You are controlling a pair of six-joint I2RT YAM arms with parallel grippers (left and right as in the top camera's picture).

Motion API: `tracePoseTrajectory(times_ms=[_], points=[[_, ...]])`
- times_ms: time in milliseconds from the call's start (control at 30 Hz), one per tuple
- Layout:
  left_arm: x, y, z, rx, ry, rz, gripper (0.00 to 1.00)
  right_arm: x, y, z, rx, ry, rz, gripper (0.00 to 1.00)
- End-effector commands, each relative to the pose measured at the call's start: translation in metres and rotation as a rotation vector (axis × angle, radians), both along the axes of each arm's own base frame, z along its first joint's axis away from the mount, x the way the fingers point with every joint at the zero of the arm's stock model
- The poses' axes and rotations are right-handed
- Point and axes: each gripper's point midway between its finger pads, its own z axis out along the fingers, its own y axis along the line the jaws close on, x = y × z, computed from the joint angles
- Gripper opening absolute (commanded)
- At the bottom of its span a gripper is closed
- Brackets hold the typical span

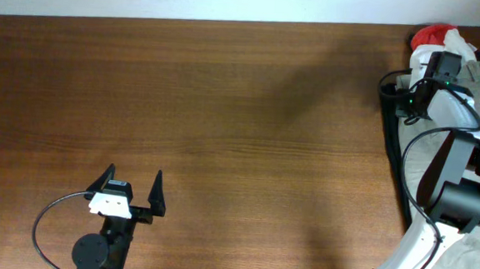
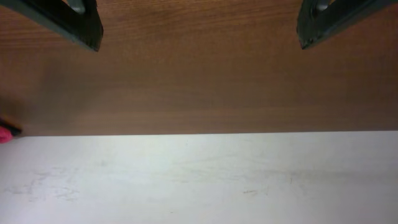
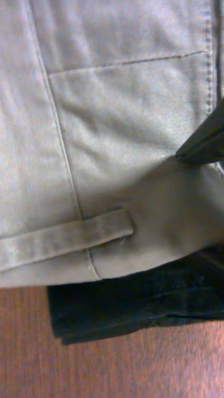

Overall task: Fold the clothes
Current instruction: 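Lift the khaki trousers with the right gripper and drag them left onto the table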

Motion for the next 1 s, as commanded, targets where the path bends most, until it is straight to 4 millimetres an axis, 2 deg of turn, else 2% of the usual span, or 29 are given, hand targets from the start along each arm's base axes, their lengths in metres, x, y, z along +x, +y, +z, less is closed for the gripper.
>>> tracePoseTrajectory(times_ms=[0, 33, 167, 300, 433, 500, 533, 567, 600, 633, 700, 767, 800, 867, 900, 967], points=[[0.000, 0.002, -0.001, 0.012, 0.001, 0.007, 0.99, 0.000, -0.007, -0.007, -0.015, 0.009, -0.040, 0.10], [0.000, 0.002, -0.001, 0.012, 0.001, 0.007, 0.99, 0.003, -0.008, -0.002, -0.006, -0.014, -0.070, 0.04], [0.000, 0.002, -0.001, 0.012, 0.001, 0.007, 0.99, 0.017, -0.012, 0.042, -0.012, -0.130, -0.116, 0.04], [0.000, 0.002, -0.001, 0.012, 0.001, 0.007, 0.99, 0.018, -0.012, 0.089, -0.026, -0.212, -0.128, 0.04], [0.000, 0.002, -0.001, 0.012, 0.001, 0.007, 0.99, 0.009, 0.002, 0.166, -0.036, -0.342, -0.134, 0.04], [0.000, 0.002, -0.001, 0.012, 0.000, 0.007, 0.99, 0.004, 0.026, 0.216, -0.047, -0.434, -0.092, 0.04], [0.000, 0.002, -0.001, 0.012, 0.001, 0.007, 0.99, 0.001, 0.047, 0.241, -0.044, -0.481, -0.058, 0.04], [0.000, 0.002, -0.001, 0.012, 0.001, 0.007, 0.99, 0.001, 0.066, 0.256, -0.031, -0.515, -0.032, 0.04], [0.000, 0.002, -0.001, 0.012, 0.000, 0.007, 0.99, 0.000, 0.095, 0.271, -0.008, -0.546, 0.028, 0.04], [0.000, 0.002, -0.001, 0.012, 0.001, 0.007, 0.99, -0.001, 0.136, 0.282, 0.035, -0.568, 0.122, 0.04], [0.000, 0.002, -0.001, 0.012, 0.001, 0.007, 0.99, -0.003, 0.203, 0.285, 0.091, -0.572, 0.244, 0.04], [0.000, 0.002, -0.001, 0.012, 0.001, 0.007, 0.99, -0.010, 0.288, 0.273, 0.214, -0.541, 0.328, 0.04], [0.000, 0.002, -0.001, 0.012, 0.001, 0.007, 0.99, -0.015, 0.318, 0.265, 0.250, -0.521, 0.361, 0.04], [0.000, 0.002, -0.001, 0.012, 0.001, 0.007, 0.99, -0.029, 0.394, 0.238, 0.340, -0.459, 0.434, 0.04], [0.000, 0.002, -0.001, 0.012, 0.001, 0.007, 0.99, -0.035, 0.418, 0.227, 0.375, -0.435, 0.449, 0.04], [0.000, 0.002, -0.001, 0.012, 0.000, 0.007, 0.99, -0.057, 0.489, 0.203, 0.487, -0.372, 0.564, 0.04]])
